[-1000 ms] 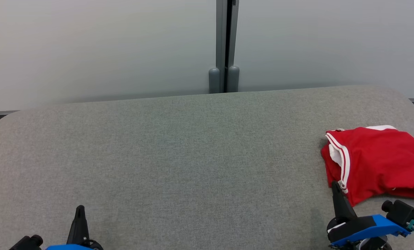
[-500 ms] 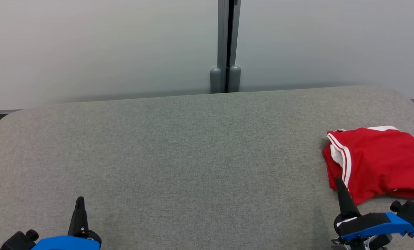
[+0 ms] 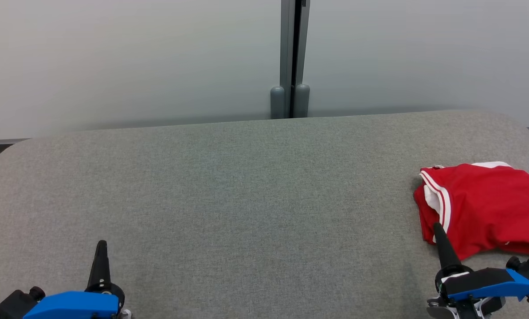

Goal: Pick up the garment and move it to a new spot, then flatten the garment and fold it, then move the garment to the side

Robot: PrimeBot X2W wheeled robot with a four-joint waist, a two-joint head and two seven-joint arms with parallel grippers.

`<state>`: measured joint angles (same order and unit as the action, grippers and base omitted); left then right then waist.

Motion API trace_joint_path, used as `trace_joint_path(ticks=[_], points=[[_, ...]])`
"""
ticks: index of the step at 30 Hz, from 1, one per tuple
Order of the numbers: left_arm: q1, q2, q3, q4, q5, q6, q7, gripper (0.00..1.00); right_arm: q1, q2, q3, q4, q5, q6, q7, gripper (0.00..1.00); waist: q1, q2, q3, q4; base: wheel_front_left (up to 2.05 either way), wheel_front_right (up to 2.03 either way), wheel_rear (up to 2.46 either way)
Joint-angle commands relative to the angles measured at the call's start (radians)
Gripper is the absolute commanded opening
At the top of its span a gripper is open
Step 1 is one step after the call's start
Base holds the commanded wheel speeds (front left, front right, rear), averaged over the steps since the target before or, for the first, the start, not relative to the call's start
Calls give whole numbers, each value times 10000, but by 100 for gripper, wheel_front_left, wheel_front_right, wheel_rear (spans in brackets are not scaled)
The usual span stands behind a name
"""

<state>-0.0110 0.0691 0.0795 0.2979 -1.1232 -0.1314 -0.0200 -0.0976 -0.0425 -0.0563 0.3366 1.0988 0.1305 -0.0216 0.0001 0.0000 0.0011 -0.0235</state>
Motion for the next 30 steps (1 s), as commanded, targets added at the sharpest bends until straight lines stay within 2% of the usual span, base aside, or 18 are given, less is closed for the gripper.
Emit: trace_joint_path(ticks=[1,30], points=[[-307,38,33,-132,-270,6,75,0,-133,-74,-51,-169,294,3,87,0,-1,0,1,6,0,0,0],[-699,-87,235,-362,-2762,10,779,0,-151,-97,-342,-598,2920,3,787,0,-1,0,10,114,0,0,0]])
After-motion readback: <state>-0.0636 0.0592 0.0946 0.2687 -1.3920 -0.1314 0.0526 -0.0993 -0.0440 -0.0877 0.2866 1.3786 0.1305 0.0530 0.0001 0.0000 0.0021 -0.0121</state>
